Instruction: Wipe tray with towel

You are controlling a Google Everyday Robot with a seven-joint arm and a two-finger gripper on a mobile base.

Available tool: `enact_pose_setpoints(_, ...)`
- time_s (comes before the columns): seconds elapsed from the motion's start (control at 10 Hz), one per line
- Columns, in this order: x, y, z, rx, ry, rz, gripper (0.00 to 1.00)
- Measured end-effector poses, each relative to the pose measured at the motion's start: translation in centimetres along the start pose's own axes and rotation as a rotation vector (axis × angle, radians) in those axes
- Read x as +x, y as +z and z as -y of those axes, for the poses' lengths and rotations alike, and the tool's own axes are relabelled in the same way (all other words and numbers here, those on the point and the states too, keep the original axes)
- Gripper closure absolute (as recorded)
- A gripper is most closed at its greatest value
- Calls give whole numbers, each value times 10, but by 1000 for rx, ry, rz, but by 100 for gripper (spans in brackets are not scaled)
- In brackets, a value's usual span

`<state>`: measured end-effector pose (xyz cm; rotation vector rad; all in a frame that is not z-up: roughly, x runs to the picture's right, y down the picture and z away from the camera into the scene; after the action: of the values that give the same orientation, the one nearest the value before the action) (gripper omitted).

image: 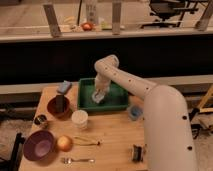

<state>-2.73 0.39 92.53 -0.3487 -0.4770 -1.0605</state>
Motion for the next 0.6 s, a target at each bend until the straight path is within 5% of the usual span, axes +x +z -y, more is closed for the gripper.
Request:
enact_pose_setpoints(0.3,-12,-1,-25,-51,-34,48,100)
enact_pose_setpoints(0.6,15,-7,-55,-156,26,-24,100)
